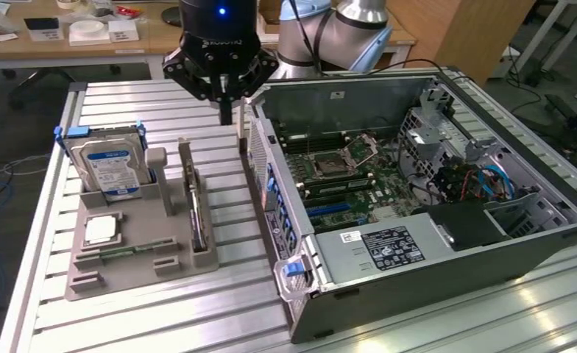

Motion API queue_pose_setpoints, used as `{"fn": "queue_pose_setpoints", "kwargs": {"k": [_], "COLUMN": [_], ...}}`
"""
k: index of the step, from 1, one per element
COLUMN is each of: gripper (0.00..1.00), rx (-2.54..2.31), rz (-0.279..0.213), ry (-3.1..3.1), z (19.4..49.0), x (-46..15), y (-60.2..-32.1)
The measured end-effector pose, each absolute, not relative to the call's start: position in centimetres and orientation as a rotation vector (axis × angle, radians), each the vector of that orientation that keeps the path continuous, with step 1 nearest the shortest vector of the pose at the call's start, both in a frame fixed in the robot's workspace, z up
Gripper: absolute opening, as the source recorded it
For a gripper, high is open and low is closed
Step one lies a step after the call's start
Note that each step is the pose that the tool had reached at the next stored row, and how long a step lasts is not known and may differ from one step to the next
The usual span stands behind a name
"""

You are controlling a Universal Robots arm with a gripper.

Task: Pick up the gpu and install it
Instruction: 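Reach for the gpu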

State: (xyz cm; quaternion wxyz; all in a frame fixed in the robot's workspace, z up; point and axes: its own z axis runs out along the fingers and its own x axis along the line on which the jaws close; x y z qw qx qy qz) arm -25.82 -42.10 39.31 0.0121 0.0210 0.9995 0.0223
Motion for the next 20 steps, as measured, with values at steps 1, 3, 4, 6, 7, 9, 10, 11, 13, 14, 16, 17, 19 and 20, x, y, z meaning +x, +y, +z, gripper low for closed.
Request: {"fn": "queue_pose_setpoints", "kwargs": {"k": [1,3,4,6,7,9,10,11,13,14,16,17,19,20], "gripper": [0.11,0.11,0.11,0.11,0.11,0.11,0.11,0.11,0.11,0.11,0.11,0.11,0.11,0.11], "rx": [0.054,0.031,0.023,0.014,0.012,0.009,0.008,0.007,0.006,0.005,0.004,0.004,0.004,0.003], "rz": [0.07,0.07,0.07,0.07,0.07,0.07,0.07,0.07,0.07,0.07,0.07,0.07,0.07,0.07], "ry": [3.116,3.117,3.117,3.117,3.117,3.117,3.117,3.117,3.117,3.117,3.117,3.118,3.117,3.118], "z": [39.3,39.3,39.3,39.3,39.3,39.3,39.3,39.3,39.3,39.3,39.3,39.3,39.3,39.3], "x": [-25.9,-26.2,-26.3,-26.8,-27.1,-27.8,-28.1,-28.4,-29.1,-29.4,-30.1,-30.5,-31.2,-31.6], "y": [-42.1,-42.1,-42.2,-42.2,-42.3,-42.3,-42.4,-42.4,-42.6,-42.7,-42.9,-43.0,-43.1,-43.1]}}
